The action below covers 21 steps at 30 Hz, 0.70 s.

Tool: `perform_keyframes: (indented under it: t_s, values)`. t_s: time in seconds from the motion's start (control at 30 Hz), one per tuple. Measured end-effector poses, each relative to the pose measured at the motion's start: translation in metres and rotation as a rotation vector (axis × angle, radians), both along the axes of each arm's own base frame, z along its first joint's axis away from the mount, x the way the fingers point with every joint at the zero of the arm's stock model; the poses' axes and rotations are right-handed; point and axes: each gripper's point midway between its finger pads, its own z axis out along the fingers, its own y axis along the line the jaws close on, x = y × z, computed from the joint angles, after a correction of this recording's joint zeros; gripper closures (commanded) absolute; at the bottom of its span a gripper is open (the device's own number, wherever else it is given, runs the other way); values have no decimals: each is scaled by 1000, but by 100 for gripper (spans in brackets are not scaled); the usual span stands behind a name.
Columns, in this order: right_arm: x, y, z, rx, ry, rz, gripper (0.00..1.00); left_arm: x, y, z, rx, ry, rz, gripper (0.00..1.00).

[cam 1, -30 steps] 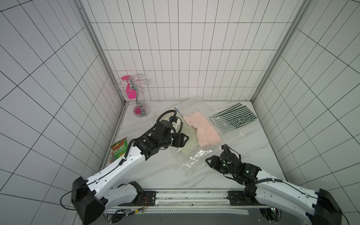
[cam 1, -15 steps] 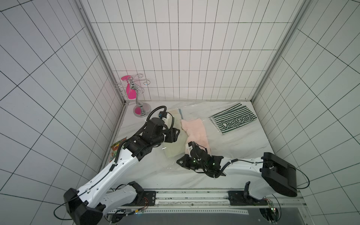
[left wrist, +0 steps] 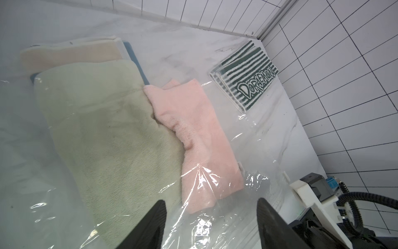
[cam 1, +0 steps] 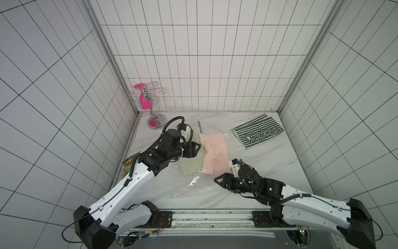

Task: Place the folded towel into the vacuum bag
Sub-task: Adjust the vacuum bag at the center of the board, then adjust the towel at the center of the board.

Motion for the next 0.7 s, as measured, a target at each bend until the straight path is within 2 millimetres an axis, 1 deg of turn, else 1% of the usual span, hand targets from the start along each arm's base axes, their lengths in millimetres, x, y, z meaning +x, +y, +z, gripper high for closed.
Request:
perform_keyframes:
  t_s: [0.07,0.1,0.17,0.2,0.27,0.3,0.37,0.4,0.43,0.5,0.53,0.6,0.63,0.7]
  values:
    - [4,-25,-11,-34,24,-75,41,-8,-17,-11,5,24,-57,34]
    - [8,-37,-13,-46,34,-119,41,-17,-28,-17,18,37,-96,33]
    - [15,-56,-12,-46,46,-199,41,-36,-46,-30,66,45,-170,32]
    - [19,-64,-12,-42,50,-240,42,-52,-58,-37,111,37,-224,31]
    - [19,-73,-16,-30,66,-282,43,-81,-73,-46,183,7,-316,26]
    - [18,-76,-18,-22,73,-296,43,-98,-81,-50,220,-21,-376,16]
    - [15,-82,-22,-20,88,-316,43,-128,-93,-60,282,-75,-474,14]
    - [14,-86,-22,-24,90,-329,44,-138,-94,-69,320,-97,-510,13]
    - [14,-89,-22,-28,87,-343,44,-144,-94,-80,365,-112,-534,13]
    - [17,-99,-23,-44,74,-377,43,-146,-94,-100,451,-118,-549,14]
    - [19,-106,-23,-63,65,-398,42,-143,-93,-110,498,-111,-540,14]
    - [27,-121,-23,-114,59,-444,42,-135,-95,-124,569,-104,-521,14]
    - [33,-128,-21,-140,60,-471,41,-131,-96,-128,591,-106,-511,14]
    - [49,-141,-15,-187,66,-520,41,-124,-99,-129,600,-107,-493,14]
